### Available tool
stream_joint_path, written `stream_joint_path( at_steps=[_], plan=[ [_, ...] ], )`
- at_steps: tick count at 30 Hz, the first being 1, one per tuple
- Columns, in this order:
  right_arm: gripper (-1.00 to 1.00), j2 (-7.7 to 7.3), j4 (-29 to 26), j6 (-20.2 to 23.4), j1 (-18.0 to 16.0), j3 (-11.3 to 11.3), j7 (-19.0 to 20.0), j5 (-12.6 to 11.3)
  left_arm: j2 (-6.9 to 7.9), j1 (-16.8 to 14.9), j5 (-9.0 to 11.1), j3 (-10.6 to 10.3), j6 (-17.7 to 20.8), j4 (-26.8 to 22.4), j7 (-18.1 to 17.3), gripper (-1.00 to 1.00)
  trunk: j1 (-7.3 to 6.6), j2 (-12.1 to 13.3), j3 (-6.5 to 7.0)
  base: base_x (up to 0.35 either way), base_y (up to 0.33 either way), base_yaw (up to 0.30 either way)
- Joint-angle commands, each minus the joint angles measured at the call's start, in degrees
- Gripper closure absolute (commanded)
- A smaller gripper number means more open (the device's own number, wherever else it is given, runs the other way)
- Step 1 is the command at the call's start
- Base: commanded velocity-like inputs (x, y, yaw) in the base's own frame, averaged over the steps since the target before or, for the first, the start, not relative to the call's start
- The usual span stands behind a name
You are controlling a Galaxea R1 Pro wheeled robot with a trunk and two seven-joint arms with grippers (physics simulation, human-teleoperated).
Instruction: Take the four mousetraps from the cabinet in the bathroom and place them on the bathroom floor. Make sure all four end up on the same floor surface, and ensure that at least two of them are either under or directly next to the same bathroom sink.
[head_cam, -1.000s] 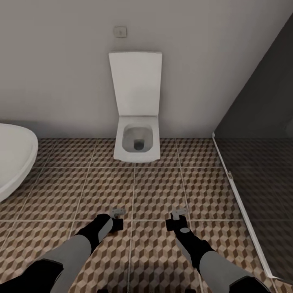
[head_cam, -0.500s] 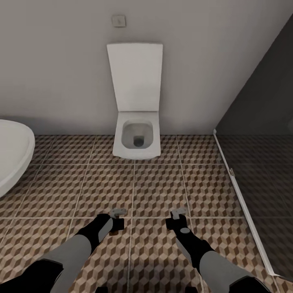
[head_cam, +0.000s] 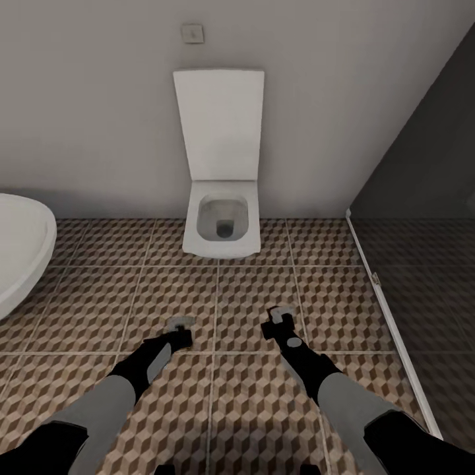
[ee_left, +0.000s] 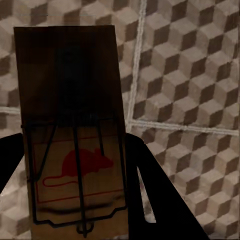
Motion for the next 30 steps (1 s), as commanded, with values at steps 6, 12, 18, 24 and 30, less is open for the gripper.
stream_joint_path(
  at_steps=[6, 12, 18, 24, 30],
  plan=[
    [1.0, 0.04, 0.2, 1.6, -3.4, 0.4, 5.6, -0.5, 0.5, -0.2, 0.3, -0.3, -1.3, -4.7, 0.5, 1.0, 0.0, 0.0, -0.03, 0.0, 0.0, 0.0],
    [1.0, 0.15, 0.9, 1.8, -4.0, 0.5, 6.8, -0.5, 2.26, -0.2, 0.4, -0.3, -11.2, -1.0, 0.3, 1.0, 0.0, 0.0, -0.03, 0.0, 0.0, 0.0],
    [1.0, 0.13, 1.5, 1.8, -4.1, 0.6, 6.9, -0.6, 2.4, -0.3, 0.8, -0.3, -14.1, 2.2, 0.1, 1.0, 0.0, 0.0, -0.03, 0.0, 0.0, 0.0],
    [1.0, 0.06, 1.5, 1.7, -4.0, 0.6, 6.8, -0.6, 2.38, -0.3, 0.9, -0.3, 0.5, -2.6, 0.0, 1.0, 0.0, 0.0, -0.03, 0.0, 0.0, 0.0],
    [1.0, -0.05, 1.5, 1.6, -4.0, 0.6, 6.8, -0.6, 2.37, -0.3, 0.9, -0.5, 4.7, -6.3, 0.0, 1.0, 0.0, 0.0, -0.03, 0.0, 0.0, 0.0]
  ],
)
